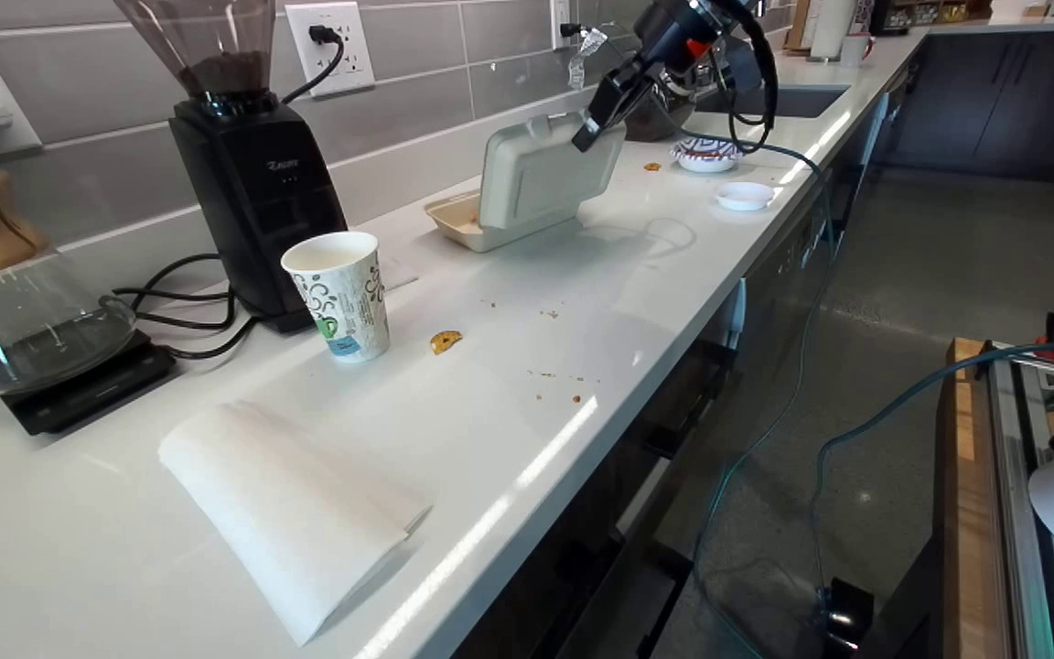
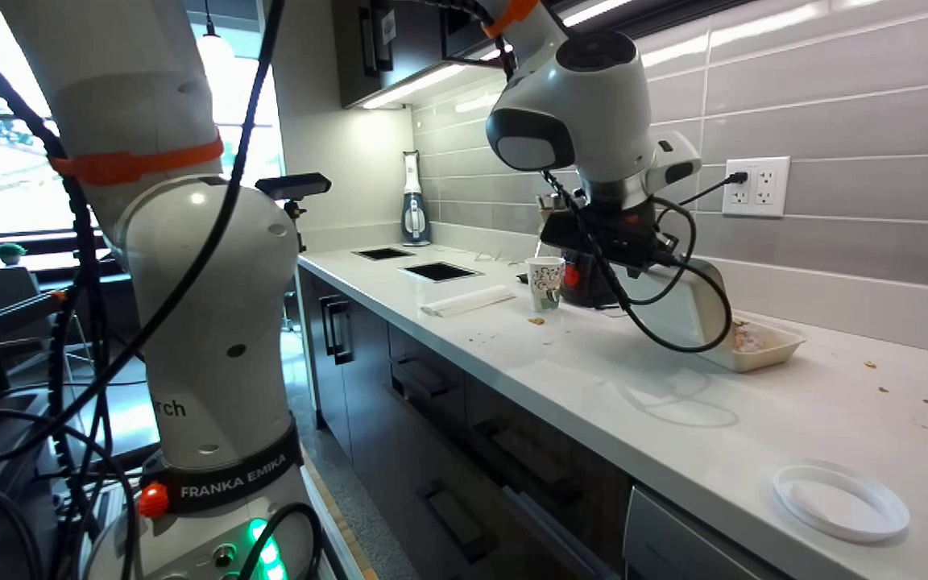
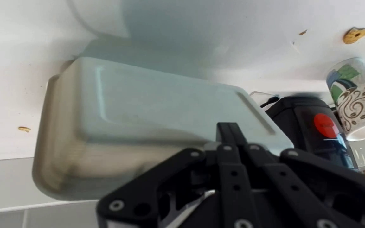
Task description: Close the food pack.
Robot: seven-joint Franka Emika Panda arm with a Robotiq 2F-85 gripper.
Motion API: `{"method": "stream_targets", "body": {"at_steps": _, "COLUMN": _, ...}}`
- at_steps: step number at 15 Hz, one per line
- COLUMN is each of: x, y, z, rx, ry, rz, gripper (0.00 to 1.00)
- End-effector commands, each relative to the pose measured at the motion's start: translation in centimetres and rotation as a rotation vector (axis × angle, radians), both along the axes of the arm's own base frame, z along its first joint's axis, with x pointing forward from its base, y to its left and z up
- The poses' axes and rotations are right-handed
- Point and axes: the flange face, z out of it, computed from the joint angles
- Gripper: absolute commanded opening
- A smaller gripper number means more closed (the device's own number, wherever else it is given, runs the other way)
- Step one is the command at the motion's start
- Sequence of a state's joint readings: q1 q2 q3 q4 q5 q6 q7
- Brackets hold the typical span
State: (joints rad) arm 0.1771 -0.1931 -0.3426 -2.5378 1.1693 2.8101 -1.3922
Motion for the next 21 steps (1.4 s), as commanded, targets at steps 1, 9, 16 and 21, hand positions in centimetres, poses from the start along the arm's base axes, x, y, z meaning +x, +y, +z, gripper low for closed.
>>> {"method": "stream_targets", "body": {"at_steps": 1, "x": 1.5, "y": -0.2, "z": 0.1, "rx": -0.043, "ry": -0.046, "rz": -0.013, "gripper": 0.0}}
{"method": "stream_targets", "body": {"at_steps": 9, "x": 5.3, "y": 0.1, "z": -0.1, "rx": -0.067, "ry": -0.122, "rz": -0.02, "gripper": 0.0}}
{"method": "stream_targets", "body": {"at_steps": 16, "x": 9.0, "y": 0.0, "z": -1.9, "rx": -0.127, "ry": -0.139, "rz": -0.025, "gripper": 0.0}}
{"method": "stream_targets", "body": {"at_steps": 21, "x": 11.2, "y": 0.8, "z": -3.7, "rx": -0.183, "ry": -0.124, "rz": -0.013, "gripper": 0.0}}
